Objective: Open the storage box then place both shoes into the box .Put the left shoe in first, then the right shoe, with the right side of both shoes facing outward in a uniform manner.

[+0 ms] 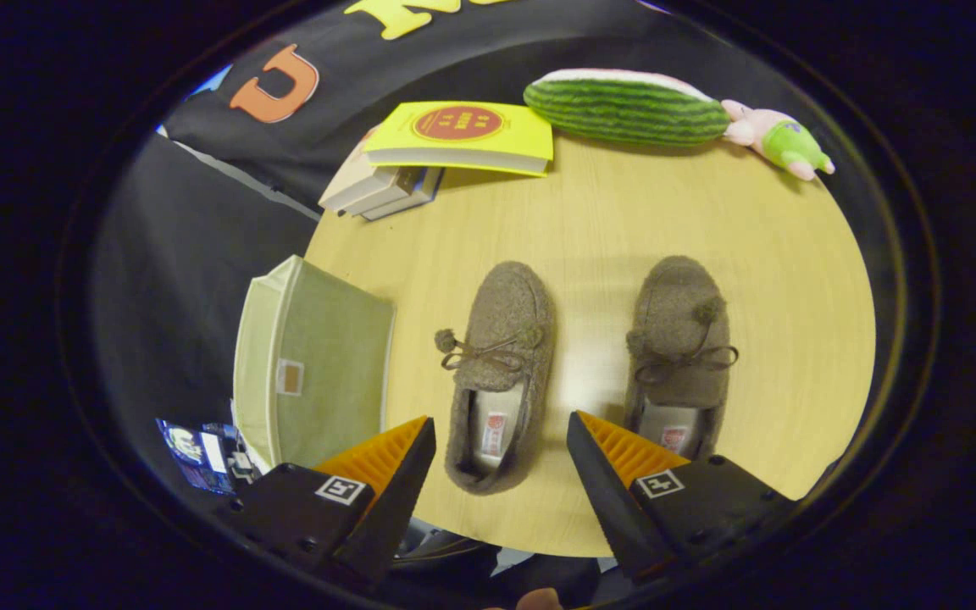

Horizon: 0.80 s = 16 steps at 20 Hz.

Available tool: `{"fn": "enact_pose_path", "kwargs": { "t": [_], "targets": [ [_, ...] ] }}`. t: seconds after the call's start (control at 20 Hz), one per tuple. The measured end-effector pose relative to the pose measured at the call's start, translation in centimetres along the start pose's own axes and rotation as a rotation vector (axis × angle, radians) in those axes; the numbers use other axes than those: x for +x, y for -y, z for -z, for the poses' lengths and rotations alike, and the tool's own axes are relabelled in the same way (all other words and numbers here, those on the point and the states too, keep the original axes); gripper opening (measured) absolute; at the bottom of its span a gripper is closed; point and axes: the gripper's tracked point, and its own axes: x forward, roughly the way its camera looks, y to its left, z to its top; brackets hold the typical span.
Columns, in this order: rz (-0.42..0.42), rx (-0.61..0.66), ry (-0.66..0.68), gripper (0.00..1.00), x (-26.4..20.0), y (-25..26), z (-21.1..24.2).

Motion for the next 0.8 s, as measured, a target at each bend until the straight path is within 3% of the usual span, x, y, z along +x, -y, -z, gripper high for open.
{"fn": "enact_pose_path", "kwargs": {
  "t": [0.15,0.35,0.55,0.65,0.7,0.8],
  "targets": [
    [-0.003,0.021,-0.056,0.98,2.5,0.6,0.3],
    [-0.021,0.080,-0.110,0.84,4.7,1.0,0.8],
    [-0.027,0.108,-0.134,0.61,6.2,1.4,0.9],
    [-0.003,0.123,-0.139,0.47,6.5,2.0,1.0],
    [0.006,0.129,-0.142,0.34,6.5,2.2,1.1],
    [0.017,0.151,-0.156,0.22,6.7,2.3,1.2]
  ]
}}
